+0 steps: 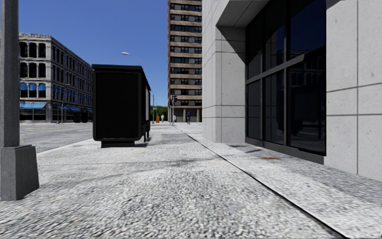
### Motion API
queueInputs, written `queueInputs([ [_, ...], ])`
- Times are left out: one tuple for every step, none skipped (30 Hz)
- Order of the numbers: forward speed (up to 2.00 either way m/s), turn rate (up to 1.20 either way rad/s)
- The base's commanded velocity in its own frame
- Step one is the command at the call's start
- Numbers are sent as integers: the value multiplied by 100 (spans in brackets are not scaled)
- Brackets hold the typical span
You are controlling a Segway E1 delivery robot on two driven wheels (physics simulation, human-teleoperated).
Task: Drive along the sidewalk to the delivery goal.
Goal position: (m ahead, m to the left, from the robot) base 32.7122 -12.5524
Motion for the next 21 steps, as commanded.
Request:
queueInputs([
  [200,0],
  [200,0],
  [200,0],
  [200,0],
  [200,0],
  [200,0],
  [200,0],
  [200,0],
  [200,0],
  [200,0],
  [200,0],
  [200,0],
  [200,0],
  [200,0],
  [200,0],
  [200,0],
  [200,0],
  [200,0],
  [200,0],
  [200,0],
  [200,0],
])
